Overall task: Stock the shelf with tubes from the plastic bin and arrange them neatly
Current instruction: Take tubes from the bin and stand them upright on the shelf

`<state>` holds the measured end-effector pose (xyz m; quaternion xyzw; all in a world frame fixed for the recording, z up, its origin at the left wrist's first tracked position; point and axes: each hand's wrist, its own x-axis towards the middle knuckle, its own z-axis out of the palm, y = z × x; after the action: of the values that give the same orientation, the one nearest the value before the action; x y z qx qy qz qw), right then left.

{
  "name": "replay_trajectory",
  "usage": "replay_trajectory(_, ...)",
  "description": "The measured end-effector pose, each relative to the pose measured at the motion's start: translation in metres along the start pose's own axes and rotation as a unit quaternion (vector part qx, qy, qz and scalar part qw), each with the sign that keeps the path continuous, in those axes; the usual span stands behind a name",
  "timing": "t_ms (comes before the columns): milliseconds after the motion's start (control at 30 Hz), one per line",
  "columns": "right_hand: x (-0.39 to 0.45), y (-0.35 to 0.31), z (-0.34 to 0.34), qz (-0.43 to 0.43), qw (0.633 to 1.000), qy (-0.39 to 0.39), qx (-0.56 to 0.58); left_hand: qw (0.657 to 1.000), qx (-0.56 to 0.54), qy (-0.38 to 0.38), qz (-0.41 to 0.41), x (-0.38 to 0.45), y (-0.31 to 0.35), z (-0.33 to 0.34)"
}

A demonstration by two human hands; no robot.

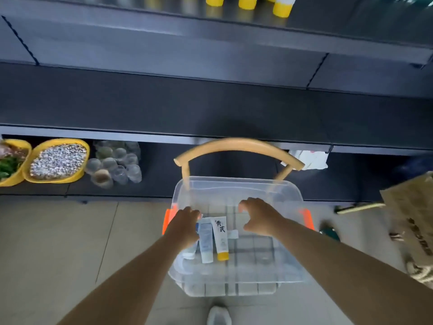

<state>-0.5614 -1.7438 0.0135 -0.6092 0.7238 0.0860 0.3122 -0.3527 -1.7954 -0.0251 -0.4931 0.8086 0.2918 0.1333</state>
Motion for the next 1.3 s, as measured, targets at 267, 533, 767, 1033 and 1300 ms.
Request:
replay_trajectory(267,0.066,0.042,0.08,0.01,0.998,-0.048,0.039,0.998,0.021,-0.047,-0.023,0.068,-0.004,0.073)
replay_trajectory(533,0.125,0.047,0.128,-0.004,0.996,-0.062,0.057,0.982,0.171,-0.072,0.034,0.124,-0.004,0.112)
replay_trajectory(767,0.164,0.039,0.146,-0.037,0.995,-0.096,0.01,0.966,0.242,-0.076,0.049,0.142,-0.014,0.132)
replay_trajectory(1033,0.171,0.038,0.154,-0.038,0.992,-0.109,-0.041,0.954,0.271,-0.109,0.069,0.151,-0.019,0.127)
replay_trajectory(1300,0.15,0.052,0.14,0.03,0.984,-0.131,0.114,0.977,0.137,-0.069,0.146,0.141,-0.013,0.108)
